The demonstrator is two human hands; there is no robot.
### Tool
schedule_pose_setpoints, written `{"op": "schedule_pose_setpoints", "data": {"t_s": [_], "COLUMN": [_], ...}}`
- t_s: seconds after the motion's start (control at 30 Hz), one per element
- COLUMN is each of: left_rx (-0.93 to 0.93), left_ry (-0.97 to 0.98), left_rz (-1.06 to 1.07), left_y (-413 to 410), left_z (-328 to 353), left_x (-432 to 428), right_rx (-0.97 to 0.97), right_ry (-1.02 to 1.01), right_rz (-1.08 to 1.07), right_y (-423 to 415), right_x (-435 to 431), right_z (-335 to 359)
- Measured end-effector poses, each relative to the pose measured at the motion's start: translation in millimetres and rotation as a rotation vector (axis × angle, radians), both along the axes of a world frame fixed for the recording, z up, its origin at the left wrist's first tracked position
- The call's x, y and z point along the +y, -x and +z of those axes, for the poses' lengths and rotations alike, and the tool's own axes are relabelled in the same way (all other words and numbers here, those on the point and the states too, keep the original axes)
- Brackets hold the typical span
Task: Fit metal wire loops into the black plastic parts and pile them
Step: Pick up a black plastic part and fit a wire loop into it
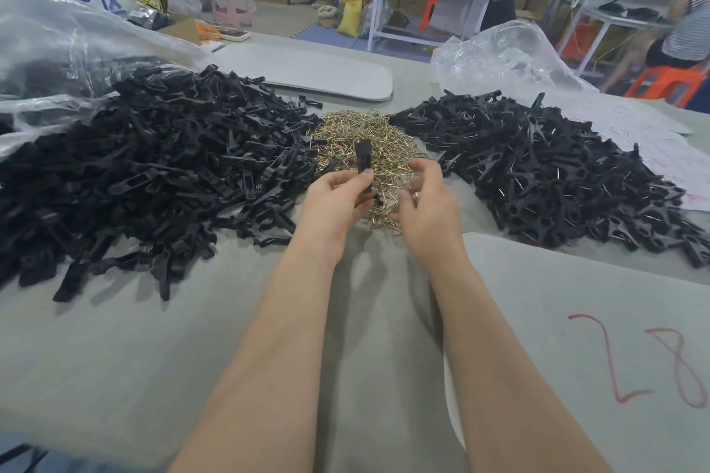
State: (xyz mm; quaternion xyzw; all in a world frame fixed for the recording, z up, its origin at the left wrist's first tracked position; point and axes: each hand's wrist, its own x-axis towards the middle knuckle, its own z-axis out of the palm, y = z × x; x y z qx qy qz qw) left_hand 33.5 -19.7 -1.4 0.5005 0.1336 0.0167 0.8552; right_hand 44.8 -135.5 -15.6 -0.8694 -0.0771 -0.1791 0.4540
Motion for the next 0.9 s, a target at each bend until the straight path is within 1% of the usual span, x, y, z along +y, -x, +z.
{"op": "schedule_pose_setpoints", "data": {"t_s": [0.13,0.2,0.23,0.37,0.43,0.53,0.6,0.7,0.8,0.9], "left_rx": [-0.016,-0.019,-0.022,-0.023,-0.023,-0.042,-0.060,-0.064,-0.052,-0.055], "left_ry": [-0.023,-0.022,-0.024,-0.076,-0.095,-0.128,-0.193,-0.277,-0.288,-0.301], "left_rz": [-0.009,-0.007,-0.008,0.000,0.007,0.027,0.045,0.058,0.068,0.066], "left_y": [0.9,0.6,0.5,-0.6,-1.0,-2.0,-2.1,-2.2,-2.8,-2.5], "left_z": [-0.6,-1.0,-1.3,-3.3,-3.7,-4.0,-4.7,-5.9,-6.5,-6.5], "left_x": [-2.3,-2.2,-2.1,-1.2,-1.1,-1.6,-2.2,-1.9,-1.3,-1.8], "right_rx": [0.077,0.109,0.095,-0.093,-0.077,0.008,-0.004,-0.047,-0.067,-0.028], "right_ry": [-0.137,-0.159,-0.119,0.141,0.212,0.201,0.178,0.197,0.243,0.336], "right_rz": [-0.044,-0.025,-0.020,-0.028,0.000,0.035,0.047,0.042,0.056,0.100], "right_y": [-0.1,-0.3,0.2,3.2,1.8,0.9,2.0,3.3,2.8,-0.2], "right_x": [-2.6,-3.1,-2.9,0.9,1.7,0.4,-0.5,-1.7,-3.2,-2.3], "right_z": [0.4,0.7,0.8,2.0,2.4,2.5,3.2,2.9,2.8,1.4]}}
